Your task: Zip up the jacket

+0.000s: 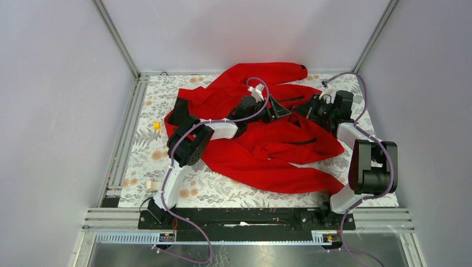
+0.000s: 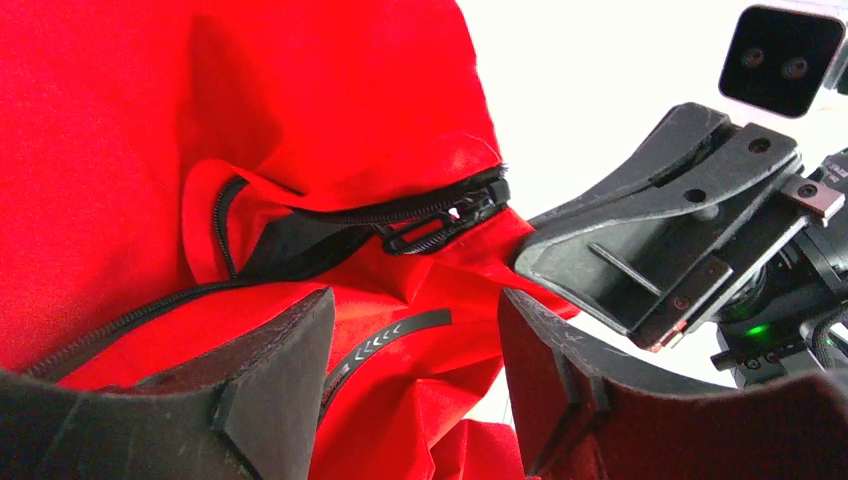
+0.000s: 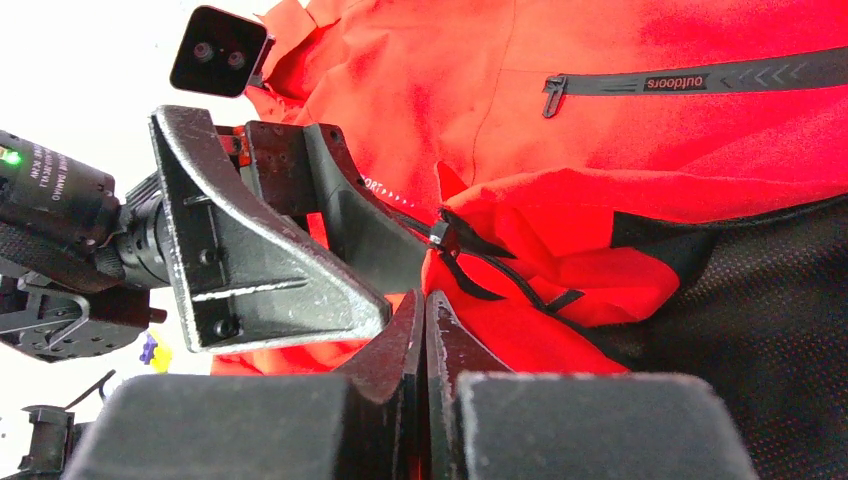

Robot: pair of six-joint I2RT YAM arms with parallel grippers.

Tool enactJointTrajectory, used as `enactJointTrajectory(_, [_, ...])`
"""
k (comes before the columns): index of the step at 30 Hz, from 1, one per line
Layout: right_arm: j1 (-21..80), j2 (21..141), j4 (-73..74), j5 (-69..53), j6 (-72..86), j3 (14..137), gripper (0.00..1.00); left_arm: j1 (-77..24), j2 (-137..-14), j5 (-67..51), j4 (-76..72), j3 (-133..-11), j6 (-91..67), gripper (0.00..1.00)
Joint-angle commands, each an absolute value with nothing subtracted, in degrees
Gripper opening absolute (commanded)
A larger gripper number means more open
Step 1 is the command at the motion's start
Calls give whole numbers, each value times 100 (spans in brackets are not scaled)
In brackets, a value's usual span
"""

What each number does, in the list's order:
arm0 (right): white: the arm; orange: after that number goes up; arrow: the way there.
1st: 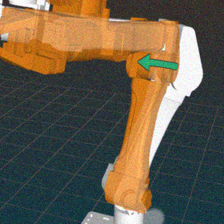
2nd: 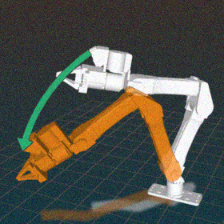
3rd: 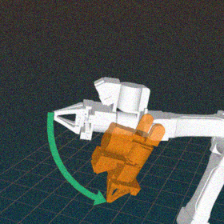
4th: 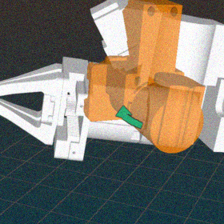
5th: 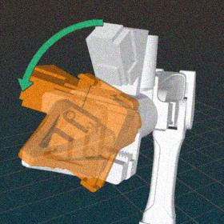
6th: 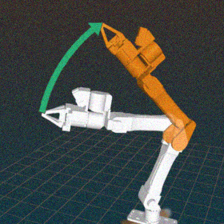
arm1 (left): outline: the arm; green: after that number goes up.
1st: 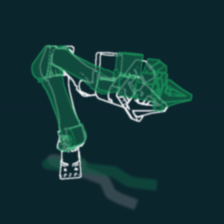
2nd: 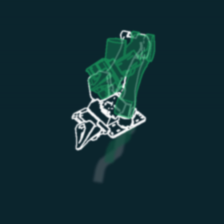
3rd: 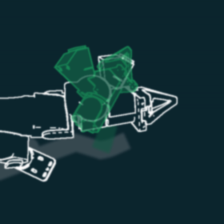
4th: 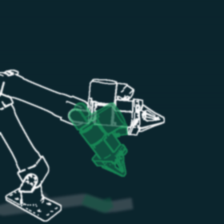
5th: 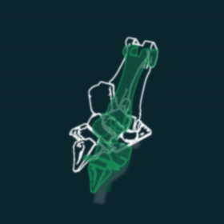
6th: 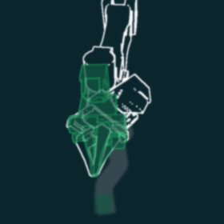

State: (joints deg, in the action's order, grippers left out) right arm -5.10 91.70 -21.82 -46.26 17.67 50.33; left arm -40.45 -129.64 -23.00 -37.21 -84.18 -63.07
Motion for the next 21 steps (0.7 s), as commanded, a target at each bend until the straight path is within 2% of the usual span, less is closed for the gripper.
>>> enactJointTrajectory(1, [-519,8931,-2509,-4842,1828,5027,0,-4008,-13143,-2117,-4296,-8674,-6387,62])
enactJointTrajectory(7, [-519,8921,-2505,-4850,1815,5019,0,-3897,-13273,-2279,-4654,-8702,-6870,60])
enactJointTrajectory(11, [-519,8913,-2510,-4858,1811,5020,0,-3858,-13518,-2421,-5579,-8598,-7798,58])
enactJointTrajectory(15, [-520,8905,-2480,-4843,1808,5031,0,-3857,-13845,-2465,-6084,-8709,-8397,58])
enactJointTrajectory(21, [-519,8899,-2411,-4818,1763,5044,0,-3850,-13908,-2464,-6095,-8766,-8488,61])
